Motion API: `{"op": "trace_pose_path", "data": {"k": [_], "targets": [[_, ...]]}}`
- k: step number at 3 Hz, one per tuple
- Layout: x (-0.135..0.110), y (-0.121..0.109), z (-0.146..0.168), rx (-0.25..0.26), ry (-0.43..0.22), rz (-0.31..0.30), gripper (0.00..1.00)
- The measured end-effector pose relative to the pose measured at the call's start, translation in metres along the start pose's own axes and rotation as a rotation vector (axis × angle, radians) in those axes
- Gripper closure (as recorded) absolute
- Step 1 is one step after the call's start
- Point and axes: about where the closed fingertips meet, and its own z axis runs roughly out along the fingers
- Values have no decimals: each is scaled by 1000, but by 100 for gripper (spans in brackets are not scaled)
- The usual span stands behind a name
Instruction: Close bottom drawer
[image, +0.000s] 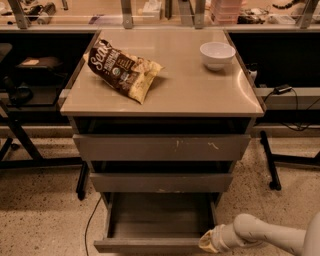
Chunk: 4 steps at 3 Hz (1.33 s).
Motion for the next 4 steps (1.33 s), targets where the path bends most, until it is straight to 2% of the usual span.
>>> {"op": "trace_pose_path", "data": {"k": [2, 3, 4], "targets": [[3, 28, 18, -28, -15, -66, 100], [17, 27, 39, -33, -16, -57, 100], [18, 26, 41, -32, -17, -53, 82]]}}
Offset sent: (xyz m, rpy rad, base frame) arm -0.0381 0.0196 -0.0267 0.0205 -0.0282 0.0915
